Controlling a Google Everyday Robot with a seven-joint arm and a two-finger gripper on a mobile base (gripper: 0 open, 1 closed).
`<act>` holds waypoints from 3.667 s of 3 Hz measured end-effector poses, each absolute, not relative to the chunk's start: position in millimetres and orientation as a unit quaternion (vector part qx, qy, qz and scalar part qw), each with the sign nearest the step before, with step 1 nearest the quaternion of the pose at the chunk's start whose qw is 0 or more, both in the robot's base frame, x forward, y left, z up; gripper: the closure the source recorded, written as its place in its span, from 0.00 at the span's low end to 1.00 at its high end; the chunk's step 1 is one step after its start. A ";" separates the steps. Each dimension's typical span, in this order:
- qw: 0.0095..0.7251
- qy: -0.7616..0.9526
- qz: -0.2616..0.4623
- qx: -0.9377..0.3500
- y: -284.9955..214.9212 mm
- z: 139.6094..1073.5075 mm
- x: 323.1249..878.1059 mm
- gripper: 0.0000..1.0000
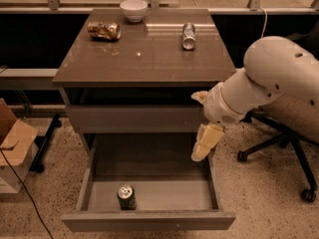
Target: Pick green can from middle drawer and place on counter
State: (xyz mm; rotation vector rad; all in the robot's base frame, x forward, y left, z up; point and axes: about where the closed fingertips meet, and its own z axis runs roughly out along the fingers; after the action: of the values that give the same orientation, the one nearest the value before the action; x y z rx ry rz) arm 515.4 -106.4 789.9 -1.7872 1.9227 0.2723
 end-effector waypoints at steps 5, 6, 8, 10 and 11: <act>0.233 0.726 0.193 -0.618 -77.8 617.9 523.9 0.00; 0.216 0.727 0.217 -0.614 -67.9 585.6 521.3 0.00; 0.213 0.722 0.254 -0.608 -41.7 543.9 525.6 0.00; 0.229 0.693 0.273 -0.626 -9.5 529.9 528.7 0.00; 0.237 0.666 0.297 -0.642 17.5 511.2 529.6 0.00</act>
Offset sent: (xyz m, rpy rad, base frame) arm 0.0343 0.0051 -0.1176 0.1711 0.0001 -0.0648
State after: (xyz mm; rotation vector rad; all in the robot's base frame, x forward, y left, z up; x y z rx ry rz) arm 529.6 17.5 511.2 -1.7599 1.8258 0.8139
